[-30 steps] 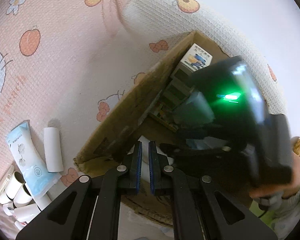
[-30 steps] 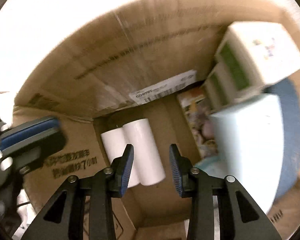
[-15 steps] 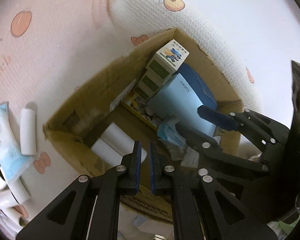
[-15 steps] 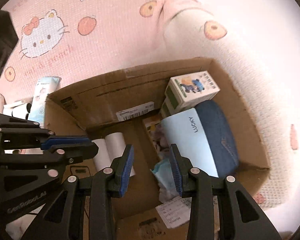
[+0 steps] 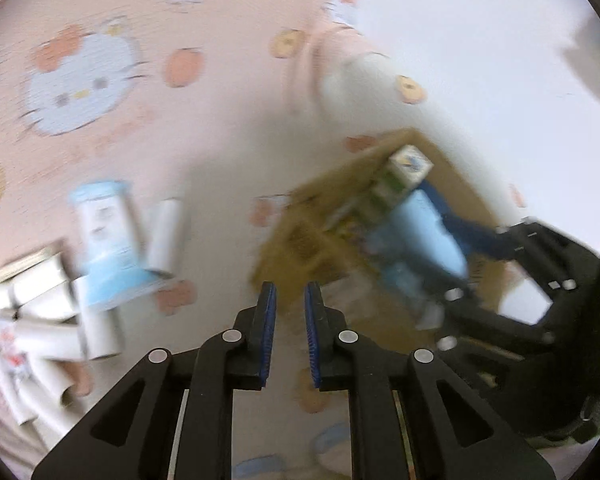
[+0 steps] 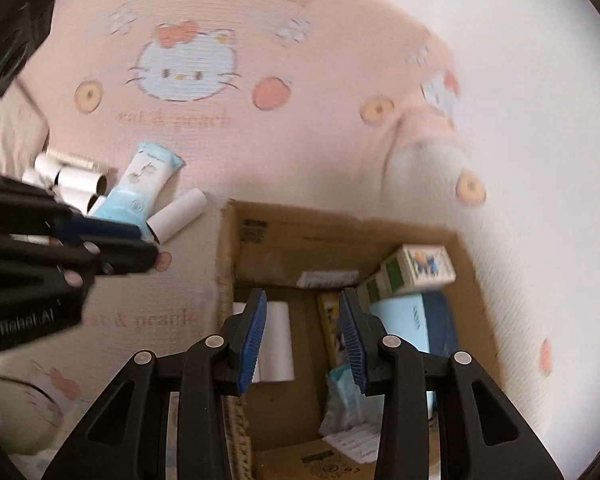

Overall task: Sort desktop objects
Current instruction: 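Move both open grippers back over the white tube pile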

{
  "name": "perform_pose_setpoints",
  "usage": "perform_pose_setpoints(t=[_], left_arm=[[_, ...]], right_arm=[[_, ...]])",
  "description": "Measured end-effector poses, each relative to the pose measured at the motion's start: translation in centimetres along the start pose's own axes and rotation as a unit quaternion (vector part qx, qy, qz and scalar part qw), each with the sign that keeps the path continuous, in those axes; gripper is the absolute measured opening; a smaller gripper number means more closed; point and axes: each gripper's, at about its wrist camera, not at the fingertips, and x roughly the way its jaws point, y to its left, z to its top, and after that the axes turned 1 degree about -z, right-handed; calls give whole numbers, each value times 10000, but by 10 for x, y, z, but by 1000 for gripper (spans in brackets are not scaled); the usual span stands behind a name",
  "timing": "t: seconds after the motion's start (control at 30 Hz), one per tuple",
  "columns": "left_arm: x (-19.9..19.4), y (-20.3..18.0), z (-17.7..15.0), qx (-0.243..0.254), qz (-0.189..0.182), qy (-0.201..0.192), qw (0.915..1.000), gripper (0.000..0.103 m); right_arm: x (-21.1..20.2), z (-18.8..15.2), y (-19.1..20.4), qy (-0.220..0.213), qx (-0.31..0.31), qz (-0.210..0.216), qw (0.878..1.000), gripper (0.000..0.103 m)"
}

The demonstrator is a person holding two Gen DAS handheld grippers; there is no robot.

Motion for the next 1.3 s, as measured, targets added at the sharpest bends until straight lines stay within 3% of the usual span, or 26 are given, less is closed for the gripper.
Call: perform_pose_setpoints(t=[0.17, 0.4, 0.5, 0.6, 0.77, 0.87, 1.0, 1.17, 1.3], left_arm=[[-2, 37, -27, -308, 346, -44, 9989, 15], [-2, 85, -95, -1063, 158, -148, 9941, 15], [0, 100, -119, -1354, 298, -223, 9901, 15], [-7, 108, -133, -1454, 490, -548, 9866, 15], [-11, 117, -138, -1496, 741, -969, 9812, 22], [-9, 124, -137, -1644, 582, -1023, 9793, 27], [1, 140, -137, -1920, 508, -952, 9755, 51], [9, 165, -136, -2339, 419, -984, 9664, 52], [16, 180, -128, -2448, 502, -1027, 9628, 52]], right_arm=[[-17, -5, 49, -358, -610, -245, 9972, 34], [-3, -4, 77, -528, -770, 629, 9936, 34], [2, -9, 86, -734, -1123, 738, 9882, 34], [10, -10, 103, -1030, -1341, 707, 9831, 34], [17, -26, 127, -1211, -1090, 1287, 9782, 34], [25, -32, 132, -1298, -948, 1440, 9764, 34], [43, -41, 145, -1195, -688, 1793, 9741, 35], [59, -45, 168, -1372, -703, 2109, 9653, 35], [77, -45, 184, -1428, -513, 2311, 9610, 58]])
